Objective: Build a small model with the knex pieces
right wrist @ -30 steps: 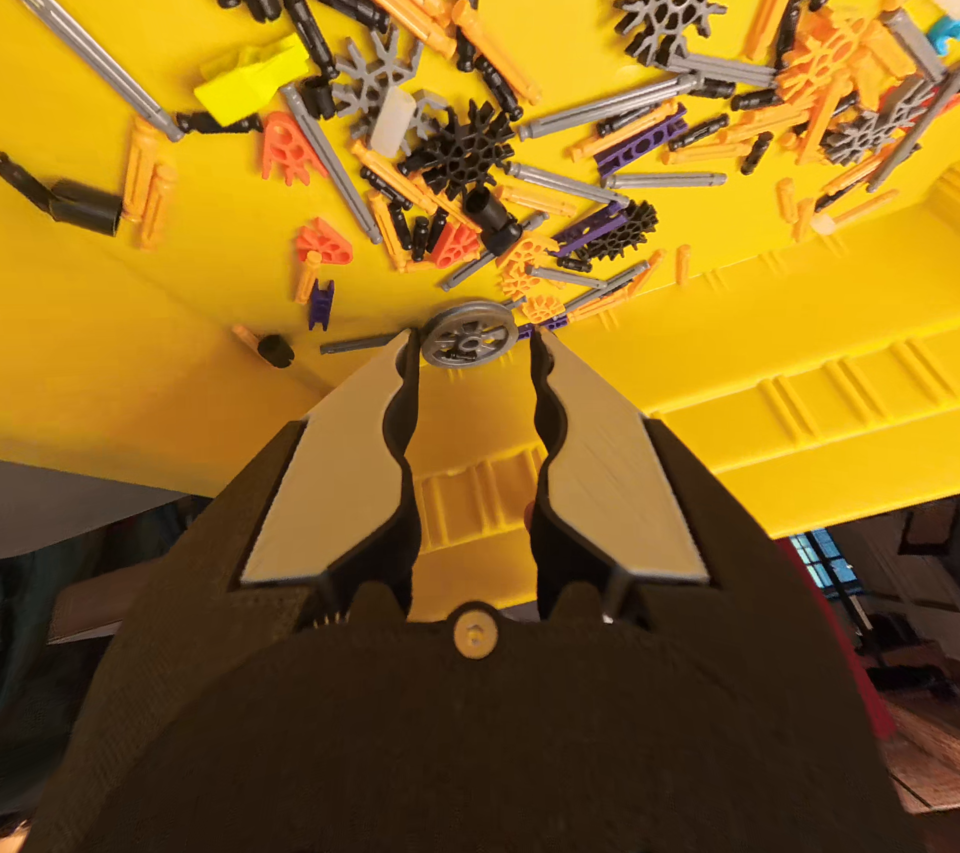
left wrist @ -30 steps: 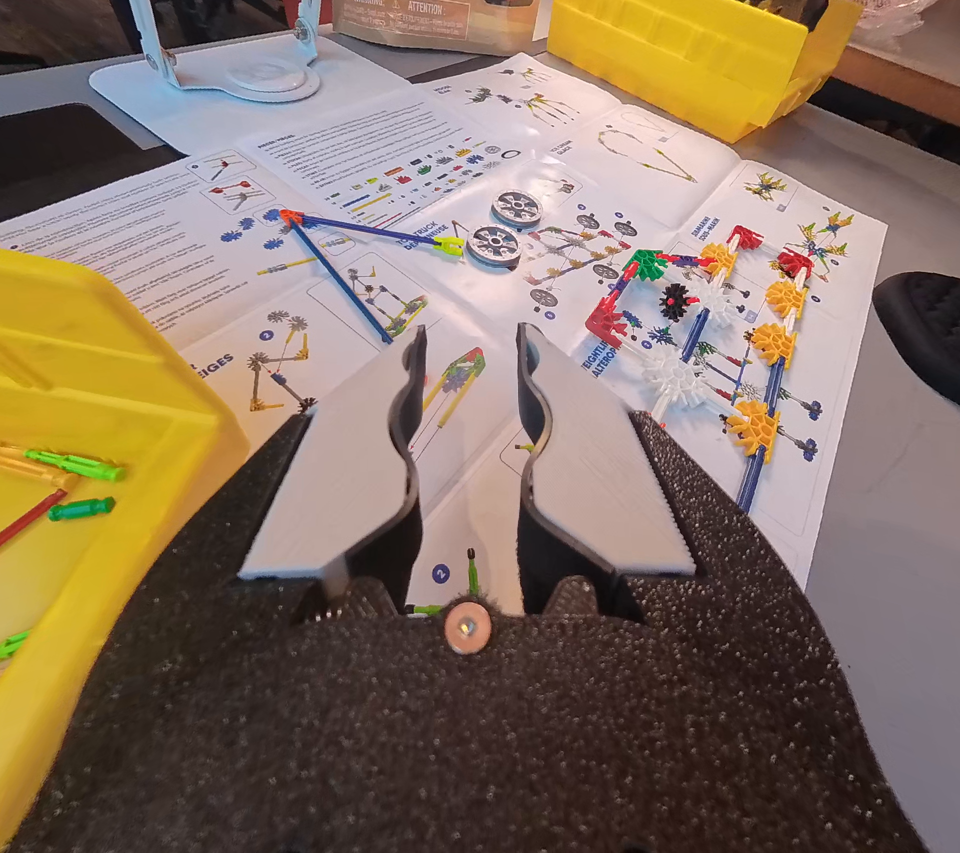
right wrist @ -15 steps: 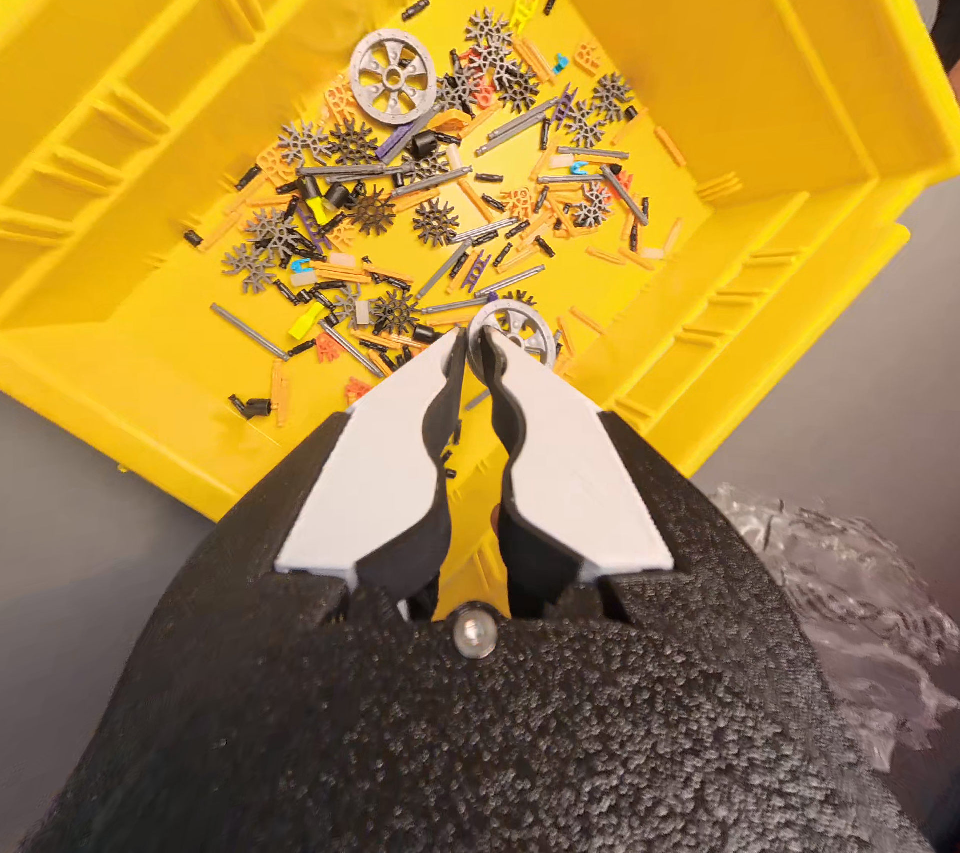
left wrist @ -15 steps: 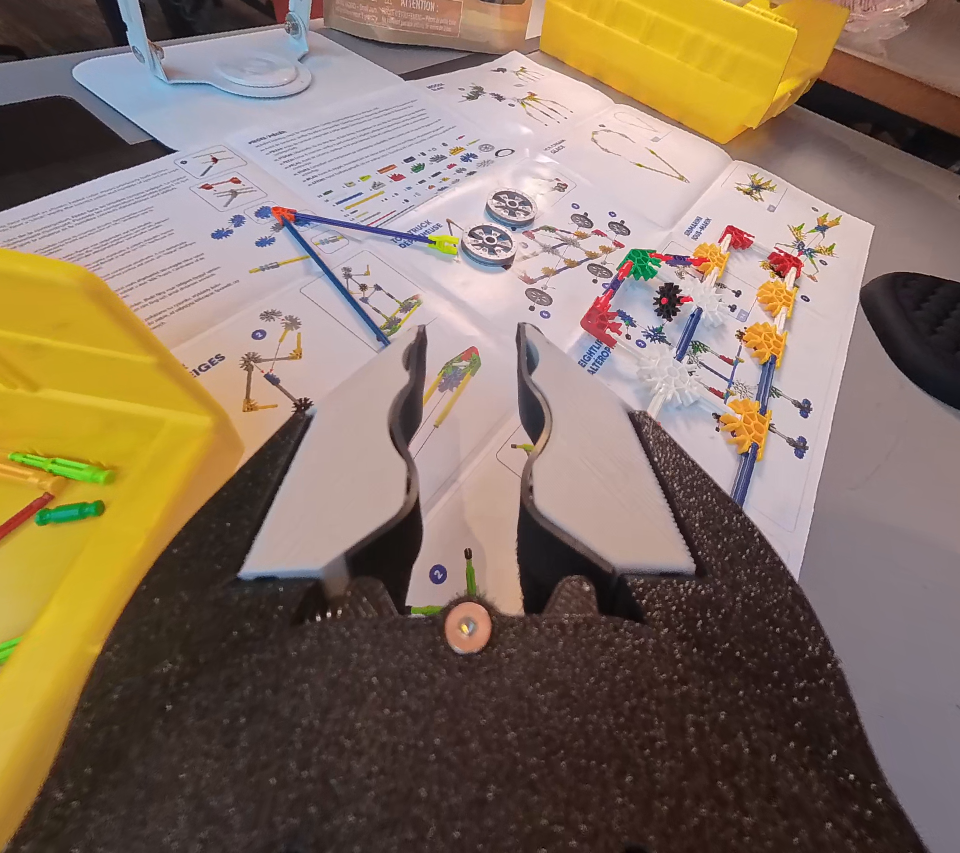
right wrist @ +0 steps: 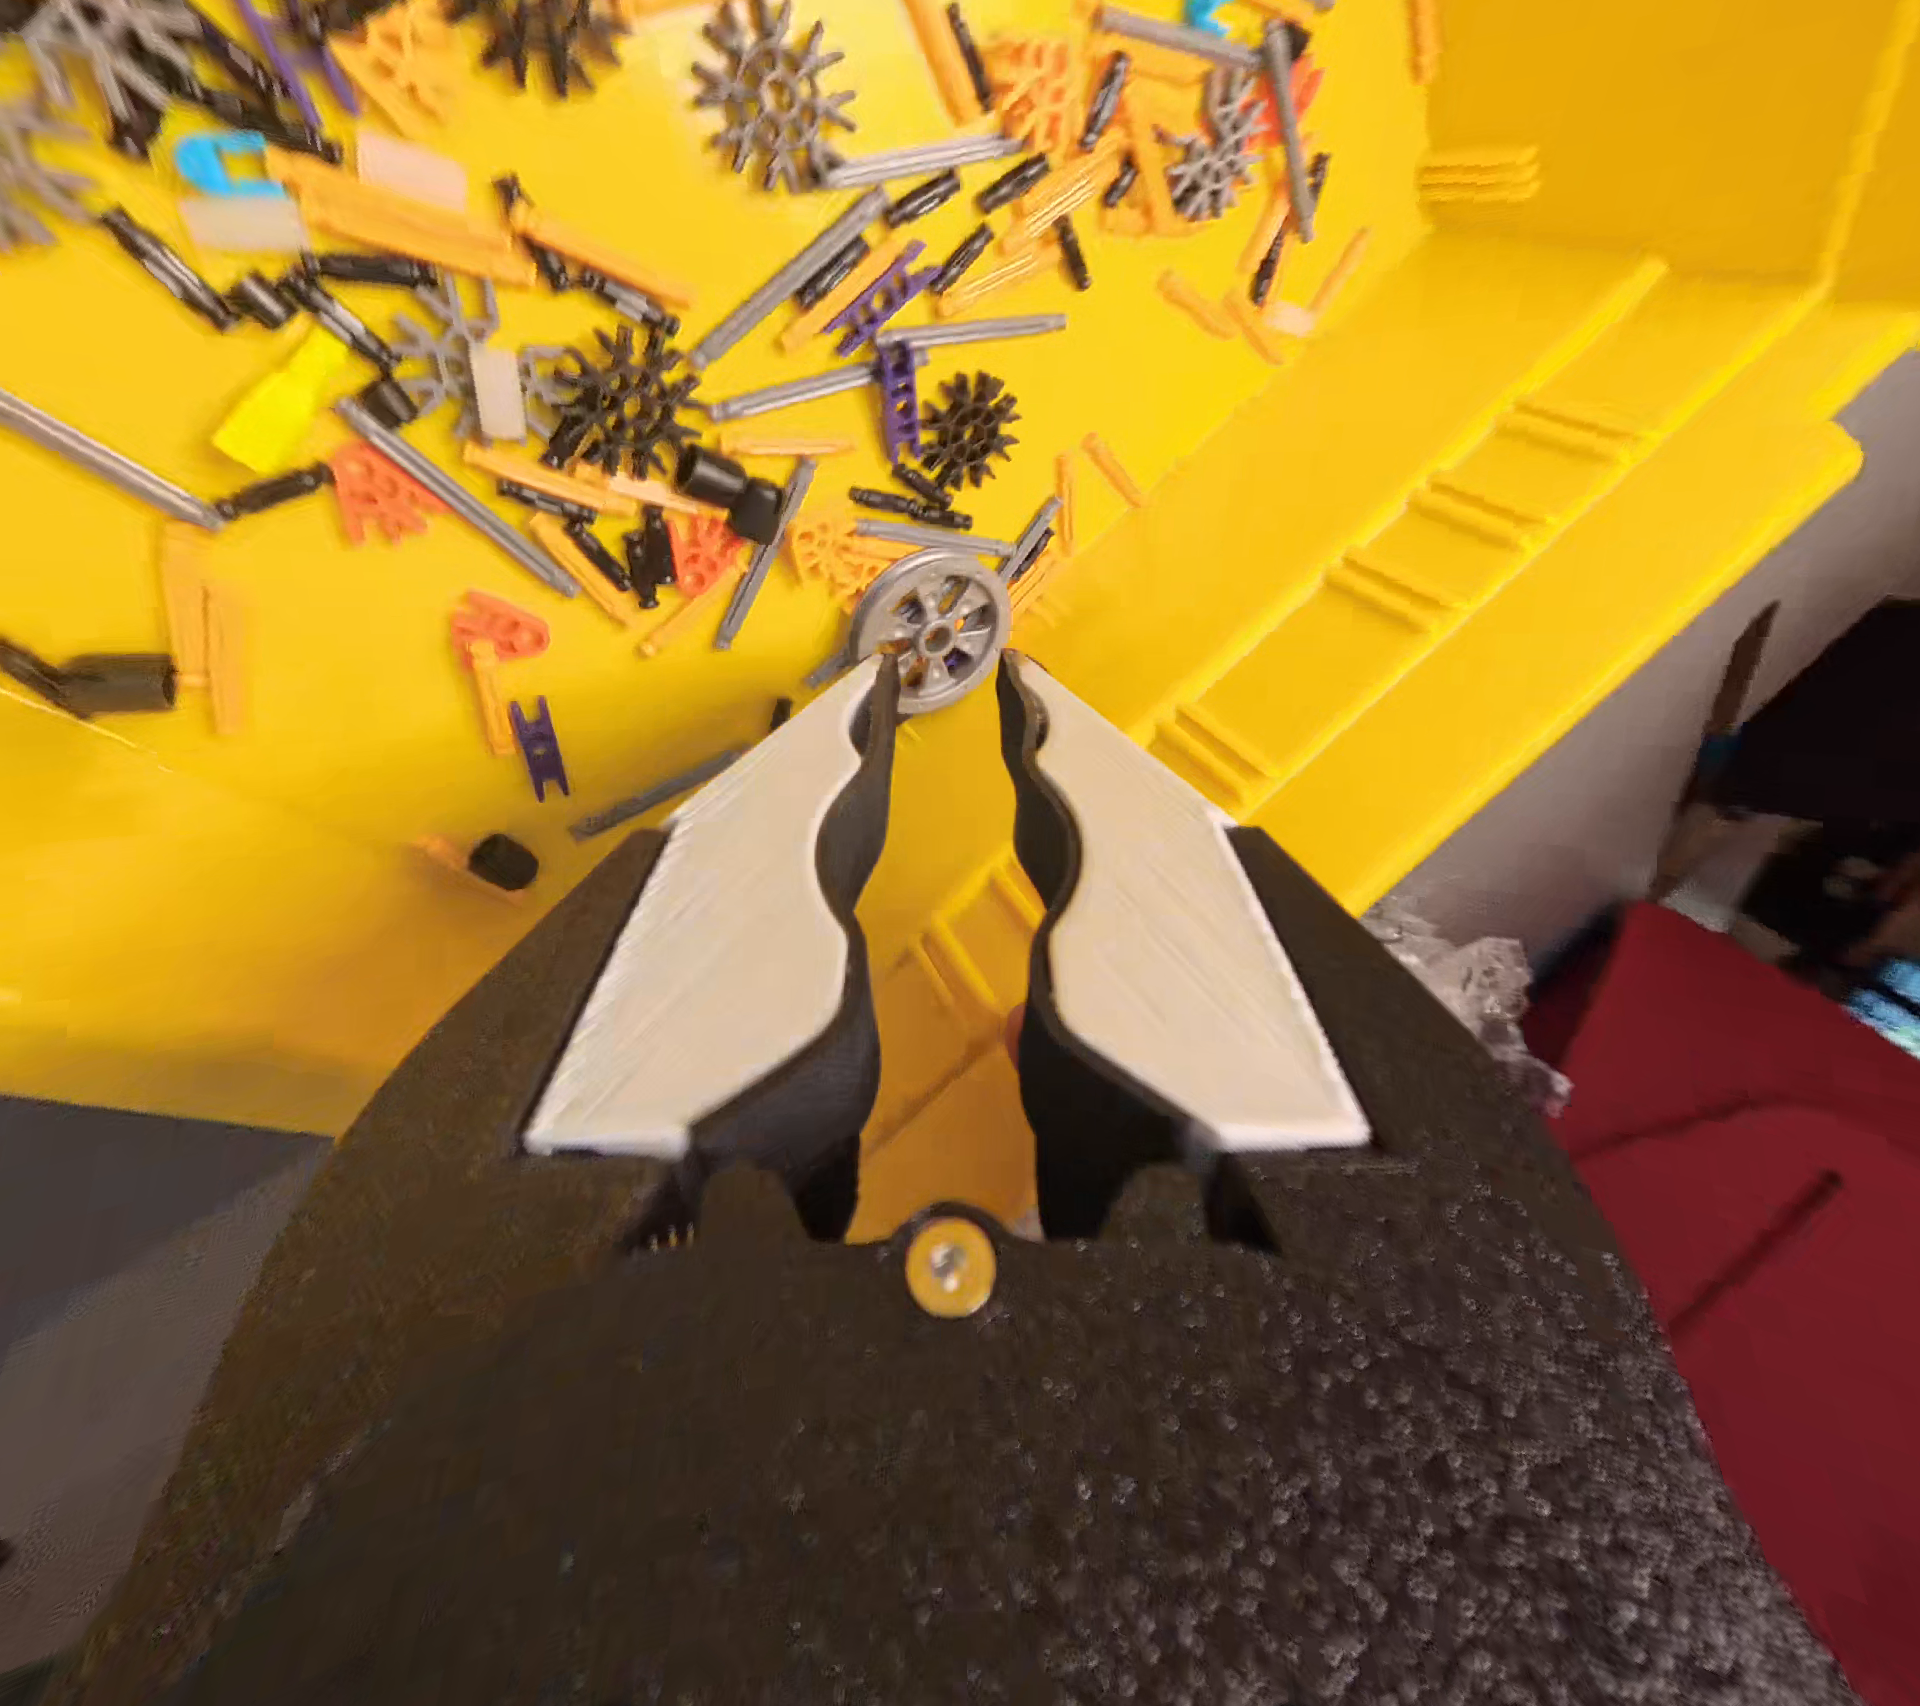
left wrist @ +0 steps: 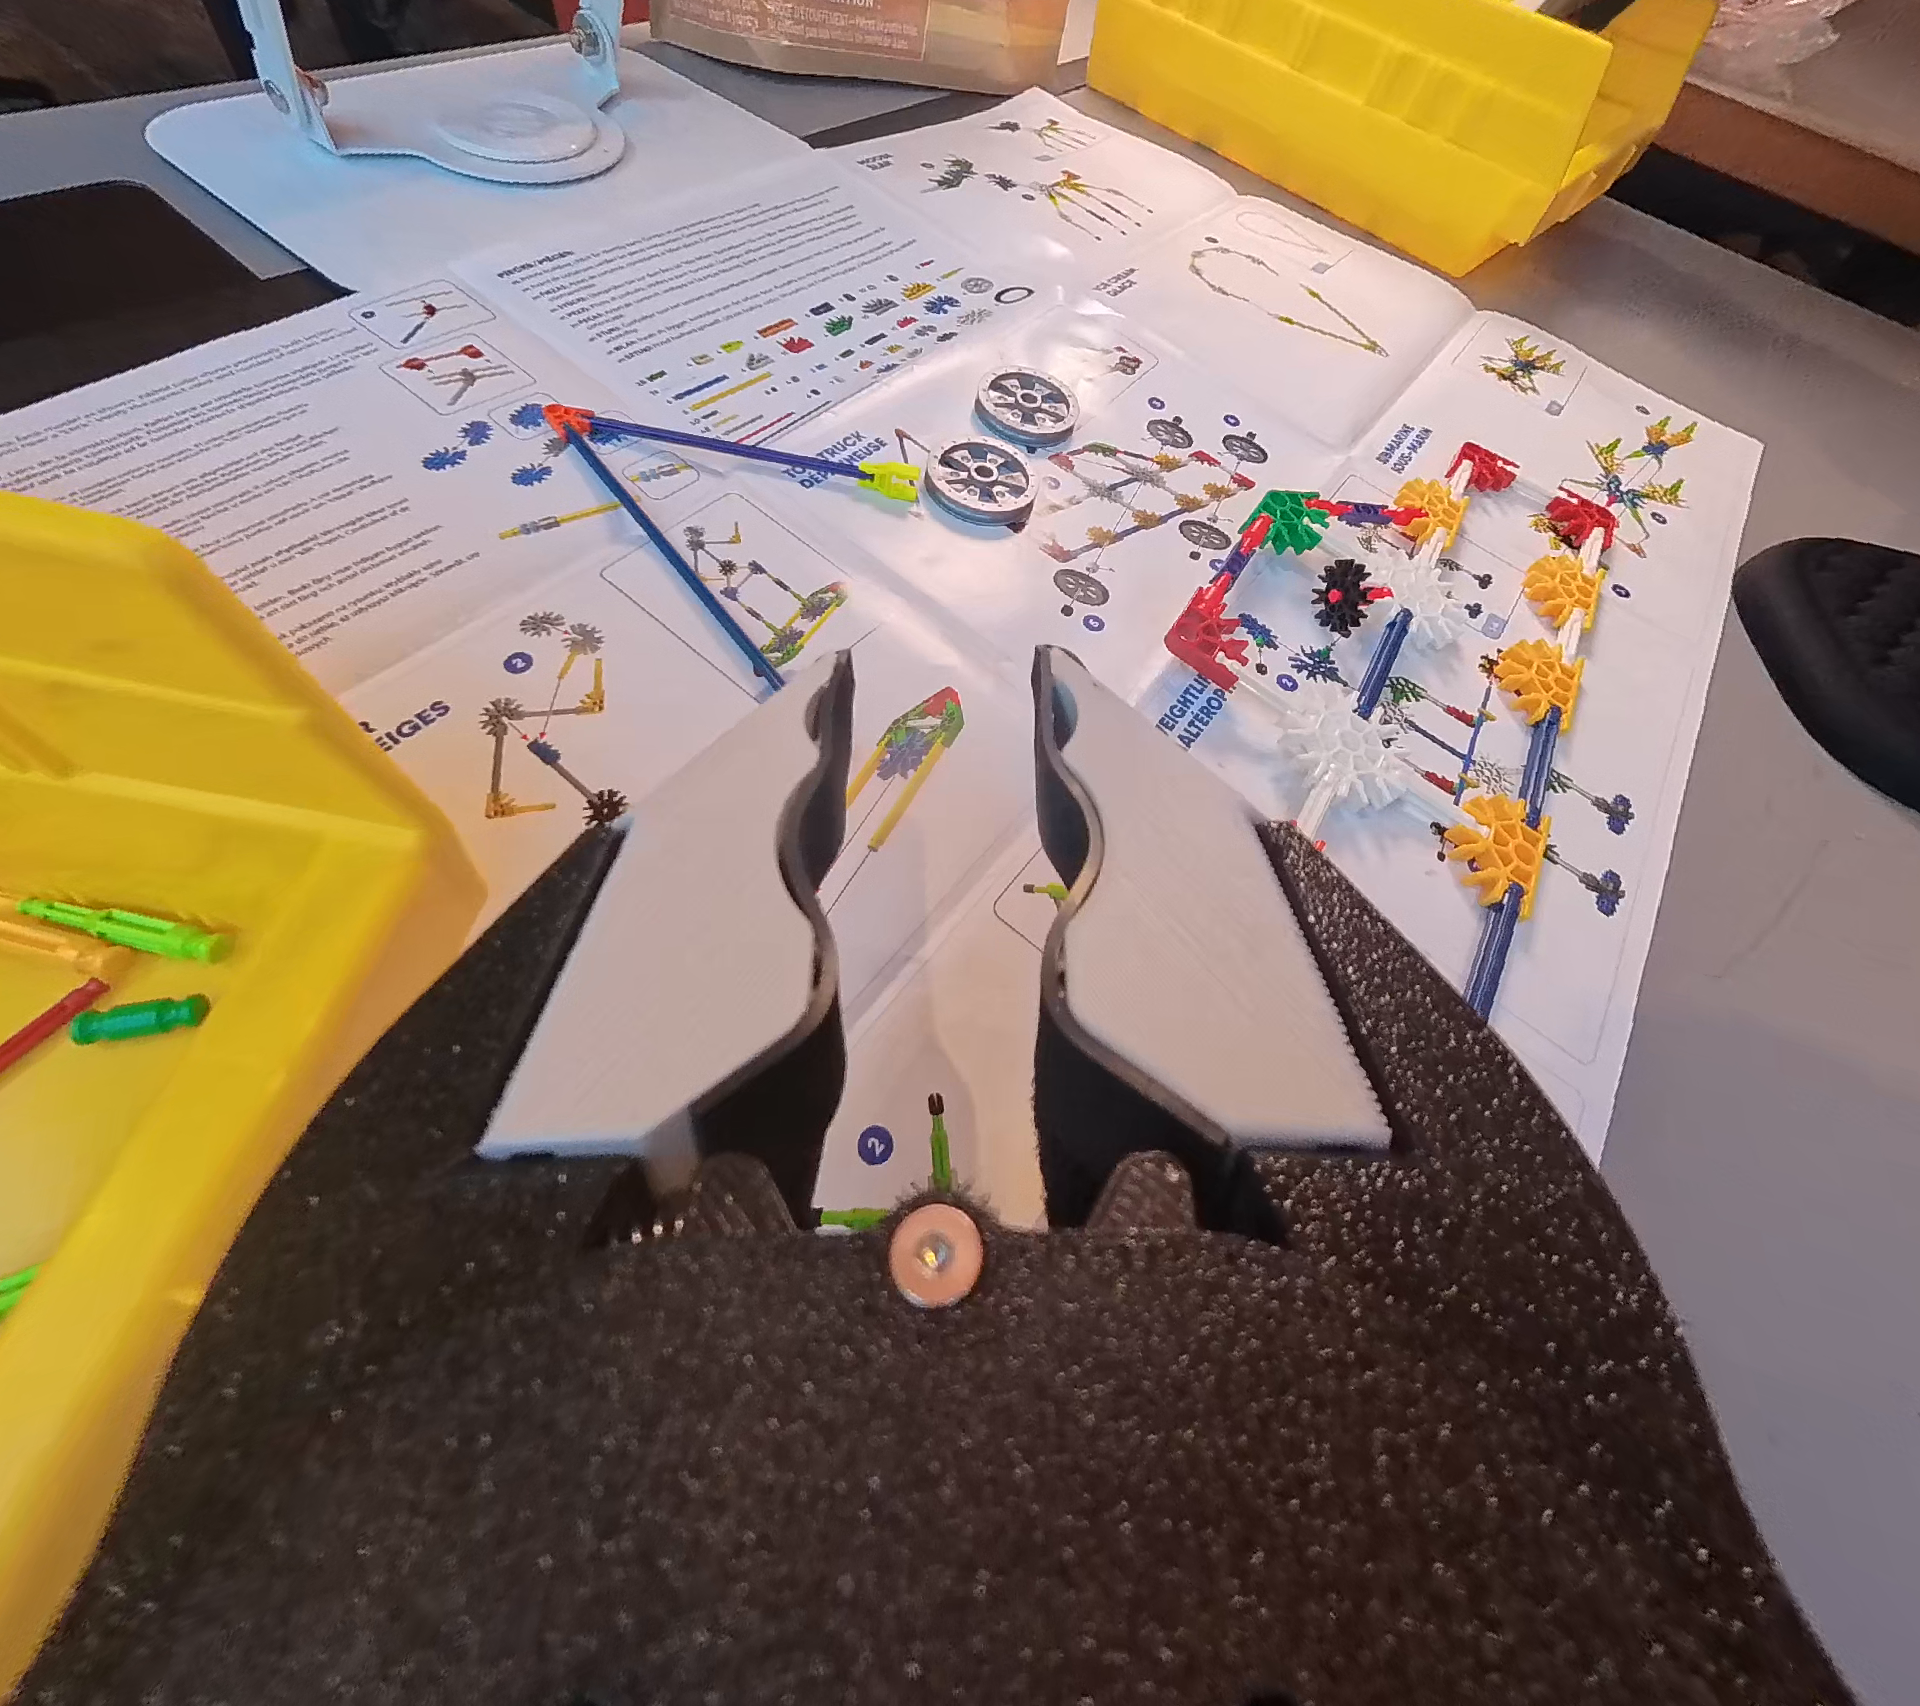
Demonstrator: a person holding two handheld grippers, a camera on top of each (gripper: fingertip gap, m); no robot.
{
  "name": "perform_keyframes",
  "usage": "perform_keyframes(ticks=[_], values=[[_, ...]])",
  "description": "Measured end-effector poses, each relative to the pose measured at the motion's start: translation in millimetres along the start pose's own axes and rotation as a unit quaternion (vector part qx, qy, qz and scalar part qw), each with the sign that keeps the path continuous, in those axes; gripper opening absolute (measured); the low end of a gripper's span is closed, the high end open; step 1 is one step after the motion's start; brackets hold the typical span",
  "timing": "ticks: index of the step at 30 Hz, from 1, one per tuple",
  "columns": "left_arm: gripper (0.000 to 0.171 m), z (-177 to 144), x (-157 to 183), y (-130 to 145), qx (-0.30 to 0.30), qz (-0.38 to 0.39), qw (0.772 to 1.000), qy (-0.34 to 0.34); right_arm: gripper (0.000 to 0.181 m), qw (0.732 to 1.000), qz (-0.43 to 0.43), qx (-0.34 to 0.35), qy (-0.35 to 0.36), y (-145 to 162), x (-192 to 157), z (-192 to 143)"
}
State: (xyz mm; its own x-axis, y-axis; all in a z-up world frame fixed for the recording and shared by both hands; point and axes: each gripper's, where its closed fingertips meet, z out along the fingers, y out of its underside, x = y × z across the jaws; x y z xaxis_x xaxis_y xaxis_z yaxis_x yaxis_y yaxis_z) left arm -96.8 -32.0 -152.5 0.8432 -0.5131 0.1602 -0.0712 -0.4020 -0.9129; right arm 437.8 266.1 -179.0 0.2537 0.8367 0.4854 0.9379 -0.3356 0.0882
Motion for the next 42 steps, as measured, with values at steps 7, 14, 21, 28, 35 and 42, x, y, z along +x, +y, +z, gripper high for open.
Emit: perform_keyframes(ticks=[7, 14, 21, 28, 35, 42], values=[[0.032, -1, 1, -1, 0.003, 0.001, 1.0, 0.002, 0.023, 0.988, -0.122, -0.095, -0.016, 2, -10, 22], [0.032, -2, 2, 0, 0.004, -0.002, 1.0, 0.007, 0.003, 0.99, -0.088, -0.079, -0.072, 1, -7, 16], [0.032, -1, 3, 0, 0.002, -0.003, 1.0, 0.012, 0.003, 0.982, 0.042, 0.112, -0.148, -24, -8, -38], [0.032, -1, 7, 2, -0.003, 0.006, 1.0, 0.015, 0.002, 0.703, 0.285, 0.575, -0.306, -67, 15, -180], [0.032, 1, 8, 3, -0.01, 0.014, 1.0, 0.011, 0.003, 0.699, 0.266, 0.596, -0.293, -79, -21, -203], [0.032, 1, 9, 5, -0.013, 0.025, 1.0, 0.003, 0.003, 0.902, -0.045, 0.398, -0.163, -201, -159, -175]])
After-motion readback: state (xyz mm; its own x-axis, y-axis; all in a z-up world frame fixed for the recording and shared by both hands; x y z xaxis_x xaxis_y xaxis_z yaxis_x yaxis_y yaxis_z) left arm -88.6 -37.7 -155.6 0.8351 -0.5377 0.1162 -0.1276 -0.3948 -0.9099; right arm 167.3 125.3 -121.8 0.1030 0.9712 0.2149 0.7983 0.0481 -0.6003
